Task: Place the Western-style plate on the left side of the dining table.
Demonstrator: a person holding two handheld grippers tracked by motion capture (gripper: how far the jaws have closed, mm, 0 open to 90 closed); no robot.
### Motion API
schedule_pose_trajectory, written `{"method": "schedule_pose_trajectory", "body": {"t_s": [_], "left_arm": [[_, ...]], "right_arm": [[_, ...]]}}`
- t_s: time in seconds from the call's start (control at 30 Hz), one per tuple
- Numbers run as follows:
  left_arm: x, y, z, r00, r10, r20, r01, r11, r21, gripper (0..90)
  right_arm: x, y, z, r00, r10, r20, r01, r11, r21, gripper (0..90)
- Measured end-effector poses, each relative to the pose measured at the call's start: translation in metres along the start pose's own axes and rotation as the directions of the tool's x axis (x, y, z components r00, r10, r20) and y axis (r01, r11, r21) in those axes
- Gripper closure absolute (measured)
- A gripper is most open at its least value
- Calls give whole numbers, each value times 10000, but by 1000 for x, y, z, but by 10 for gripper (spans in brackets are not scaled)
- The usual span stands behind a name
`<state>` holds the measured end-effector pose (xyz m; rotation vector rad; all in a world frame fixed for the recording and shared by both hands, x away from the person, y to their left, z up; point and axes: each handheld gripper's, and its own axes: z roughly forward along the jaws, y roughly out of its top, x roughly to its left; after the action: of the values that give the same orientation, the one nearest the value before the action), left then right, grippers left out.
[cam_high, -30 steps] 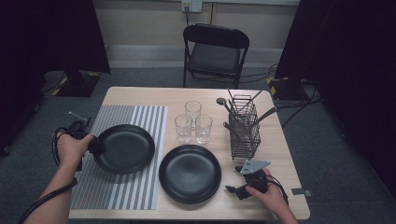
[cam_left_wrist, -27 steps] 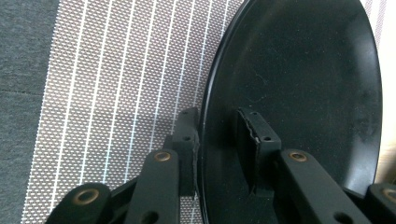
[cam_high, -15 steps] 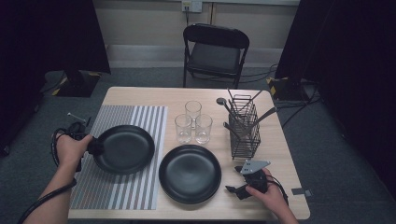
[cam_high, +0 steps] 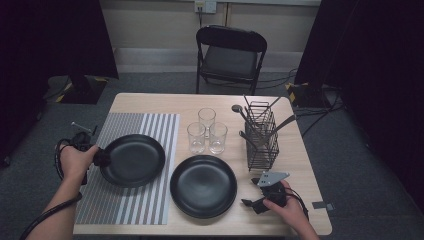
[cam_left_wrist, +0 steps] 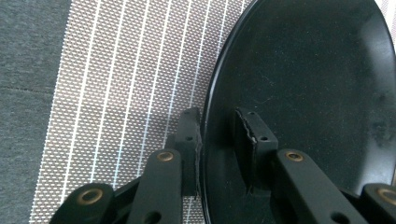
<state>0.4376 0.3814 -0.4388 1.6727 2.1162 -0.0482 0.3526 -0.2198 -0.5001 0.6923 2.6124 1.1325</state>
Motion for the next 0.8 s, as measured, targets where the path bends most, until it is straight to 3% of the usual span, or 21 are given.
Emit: {"method": "schedule_pose_trajectory", "body": {"t_s": [0.3, 0.4, 0.53, 0.63, 0.8], "left_arm": [[4, -2, 2, 10000, 78, -52, -77, 10000, 60, 718], [2, -2, 4, 9999, -84, -135, 82, 9999, -153, 718], [3, -2, 4, 9998, 19, -198, -20, 10000, -31, 720], [5, -3, 5, 9998, -141, -150, 139, 9998, -110, 726], [7, -4, 6, 9997, 8, -249, -8, 10000, -24, 730]], "right_arm": [[0, 0, 0, 10000, 16, 3, -16, 10000, 2, 135], [0, 0, 0, 10000, 14, 1, -14, 10000, -1, 135], [0, 0, 0, 10000, 19, 6, -19, 10000, 0, 134], [0, 0, 0, 10000, 23, 10, -23, 10000, -2, 135], [1, 0, 0, 10000, 35, 19, -35, 10000, 3, 134]]}}
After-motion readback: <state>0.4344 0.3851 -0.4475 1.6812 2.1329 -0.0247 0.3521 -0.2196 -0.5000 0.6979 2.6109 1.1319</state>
